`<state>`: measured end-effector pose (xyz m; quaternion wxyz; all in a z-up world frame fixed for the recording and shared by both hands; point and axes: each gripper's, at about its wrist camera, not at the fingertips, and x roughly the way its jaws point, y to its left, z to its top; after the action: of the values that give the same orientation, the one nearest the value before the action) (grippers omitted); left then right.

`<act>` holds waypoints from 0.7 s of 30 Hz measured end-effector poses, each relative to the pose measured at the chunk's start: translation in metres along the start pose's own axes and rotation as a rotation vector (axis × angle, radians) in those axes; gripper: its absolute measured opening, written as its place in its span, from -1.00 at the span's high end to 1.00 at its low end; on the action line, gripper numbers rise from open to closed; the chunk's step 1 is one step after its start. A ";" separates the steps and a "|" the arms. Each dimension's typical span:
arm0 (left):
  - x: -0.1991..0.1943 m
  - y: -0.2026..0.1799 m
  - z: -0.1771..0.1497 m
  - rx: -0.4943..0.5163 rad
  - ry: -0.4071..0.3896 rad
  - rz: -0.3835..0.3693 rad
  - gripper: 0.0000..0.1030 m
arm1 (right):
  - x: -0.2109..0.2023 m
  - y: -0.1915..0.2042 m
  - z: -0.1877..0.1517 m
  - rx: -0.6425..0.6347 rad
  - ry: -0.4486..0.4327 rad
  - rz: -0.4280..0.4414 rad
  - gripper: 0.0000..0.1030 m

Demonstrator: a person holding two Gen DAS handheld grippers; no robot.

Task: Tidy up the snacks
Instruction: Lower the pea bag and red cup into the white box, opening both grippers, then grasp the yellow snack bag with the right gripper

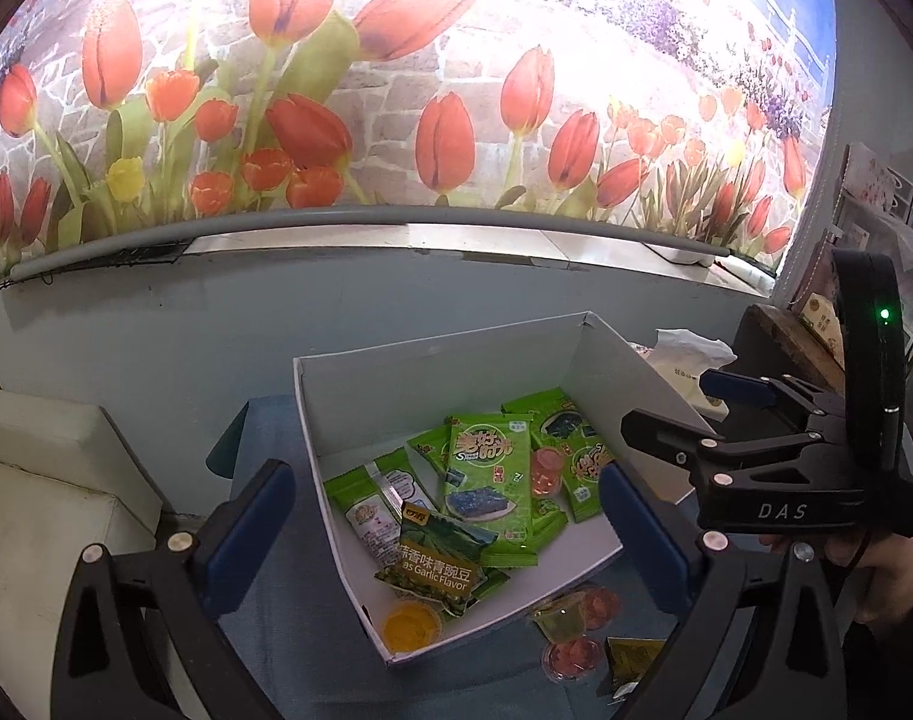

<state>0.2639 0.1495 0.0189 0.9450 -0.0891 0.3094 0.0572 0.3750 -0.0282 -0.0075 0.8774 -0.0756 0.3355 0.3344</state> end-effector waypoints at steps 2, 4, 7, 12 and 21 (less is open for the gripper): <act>-0.007 -0.002 -0.003 0.000 -0.009 -0.006 -1.00 | -0.012 0.001 -0.006 0.016 -0.026 0.024 -1.00; -0.015 -0.003 -0.007 0.002 -0.017 -0.002 -1.00 | -0.023 0.003 -0.019 0.021 -0.032 0.062 -1.00; -0.026 -0.006 -0.017 -0.003 -0.021 -0.013 -1.00 | -0.036 0.011 -0.051 -0.023 -0.023 0.074 -1.00; -0.044 -0.015 -0.045 -0.020 -0.028 -0.021 -1.00 | -0.039 0.012 -0.124 -0.079 0.065 0.058 -1.00; -0.063 -0.038 -0.123 -0.036 0.029 -0.069 -1.00 | -0.013 0.009 -0.192 -0.086 0.188 0.065 -1.00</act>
<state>0.1487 0.0844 -0.0355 0.9401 -0.1175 0.3188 0.0287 0.2588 -0.0968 -0.1449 0.8267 -0.1332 0.4041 0.3682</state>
